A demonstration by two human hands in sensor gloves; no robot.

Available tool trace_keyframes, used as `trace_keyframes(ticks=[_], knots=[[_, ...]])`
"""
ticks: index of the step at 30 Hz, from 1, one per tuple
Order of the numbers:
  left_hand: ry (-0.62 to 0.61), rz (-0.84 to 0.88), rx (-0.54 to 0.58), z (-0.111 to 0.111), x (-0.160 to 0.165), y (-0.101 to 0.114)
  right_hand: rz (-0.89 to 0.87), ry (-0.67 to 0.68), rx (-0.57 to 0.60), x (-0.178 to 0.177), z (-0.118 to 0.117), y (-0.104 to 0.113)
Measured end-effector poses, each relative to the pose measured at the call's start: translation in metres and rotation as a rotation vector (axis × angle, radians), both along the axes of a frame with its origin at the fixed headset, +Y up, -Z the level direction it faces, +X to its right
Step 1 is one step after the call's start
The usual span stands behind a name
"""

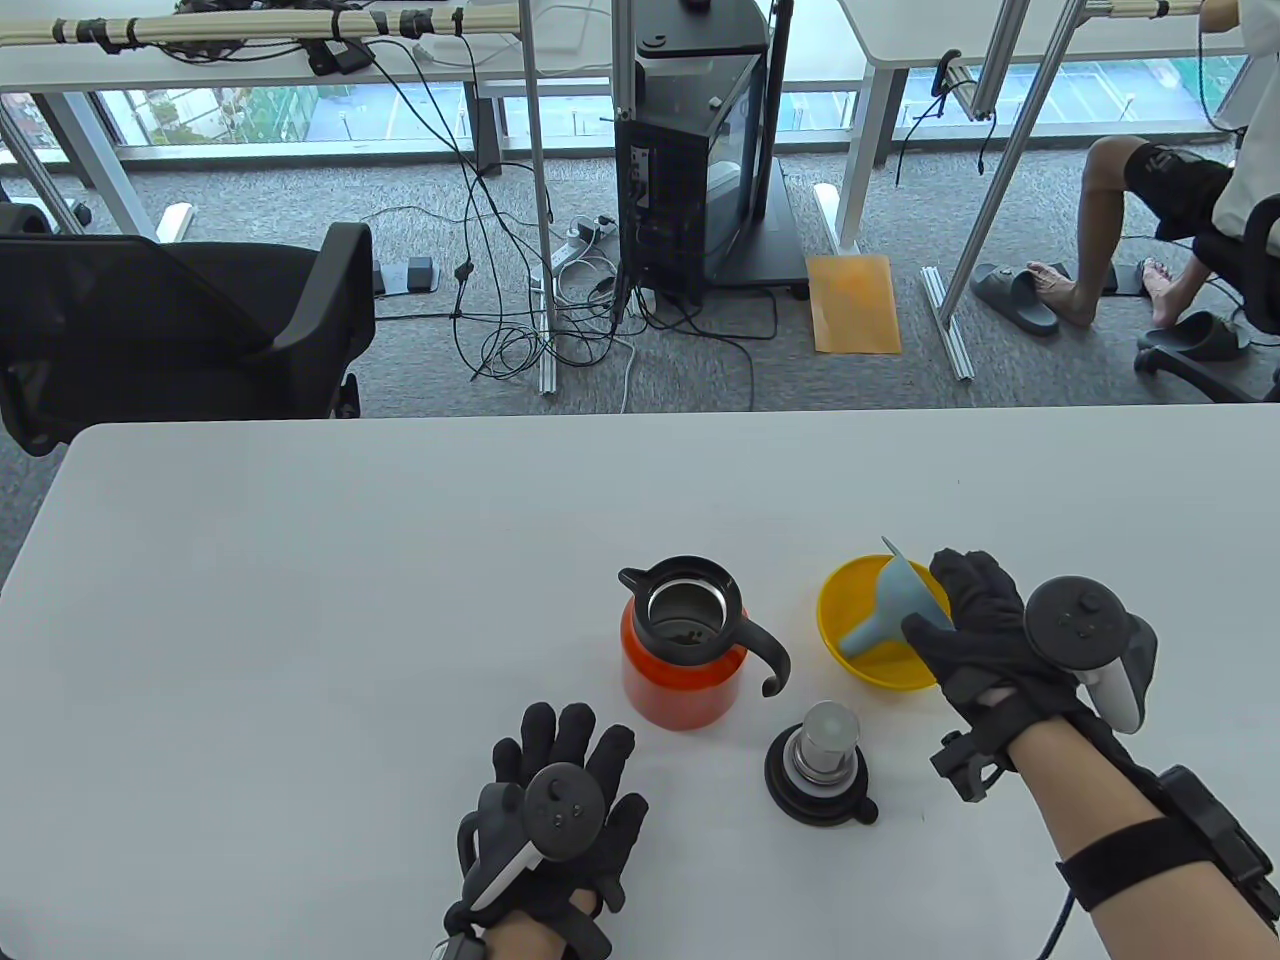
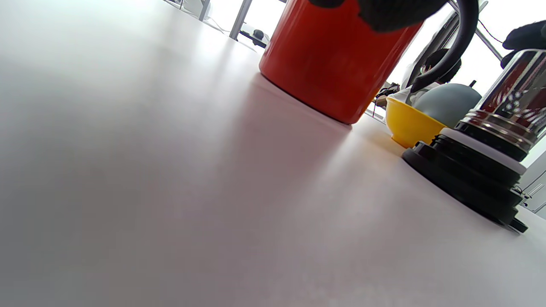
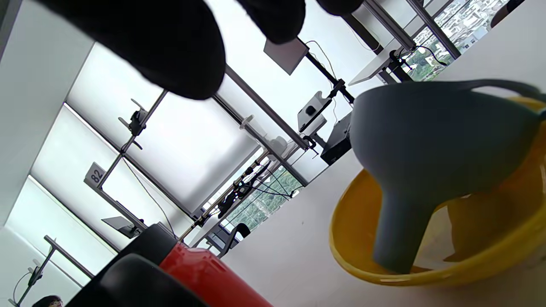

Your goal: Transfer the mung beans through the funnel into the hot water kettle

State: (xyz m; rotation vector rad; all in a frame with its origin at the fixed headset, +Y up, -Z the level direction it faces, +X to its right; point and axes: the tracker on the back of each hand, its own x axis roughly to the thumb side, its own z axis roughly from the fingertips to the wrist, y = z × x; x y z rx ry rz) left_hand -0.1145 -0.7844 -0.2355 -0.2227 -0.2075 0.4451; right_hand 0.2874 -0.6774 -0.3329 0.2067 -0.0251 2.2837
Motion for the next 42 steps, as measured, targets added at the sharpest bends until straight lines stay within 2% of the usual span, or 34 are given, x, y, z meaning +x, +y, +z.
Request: trace_keyframes(ticks=[4,8,13,17,20,26,29,32,36,42], knots=[[0.000,-0.001,0.000,0.000,0.000,0.000,0.048,0.120,0.013,-0.023,0.011,0.005],[0.001,0.000,-0.001,0.000,0.000,0.000,0.062,0.209,-0.021,-0.043,0.020,-0.004],[0.002,0.000,-0.002,0.000,0.000,0.000,0.111,0.295,-0.082,-0.057,0.025,-0.028],[0.002,0.001,-0.003,0.000,0.000,0.000,0.082,0.432,-0.183,-0.063,0.027,-0.053],[0.002,0.001,-0.002,0.000,0.000,0.000,0.103,0.455,-0.210,-0.064,0.027,-0.061],[0.001,0.001,-0.006,0.000,0.000,-0.001,0.149,0.439,-0.187,-0.063,0.023,-0.065],[0.002,-0.001,-0.008,0.000,0.001,-0.001,0.079,0.446,-0.194,-0.063,0.020,-0.065],[-0.004,0.001,-0.015,0.000,0.001,-0.002,0.109,0.421,-0.154,-0.061,0.018,-0.059],[0.001,0.055,-0.027,0.000,0.000,0.002,0.035,0.372,-0.111,-0.051,0.018,-0.042],[0.000,0.172,-0.007,-0.002,0.002,0.025,-0.211,0.320,-0.081,-0.032,0.016,-0.008]])
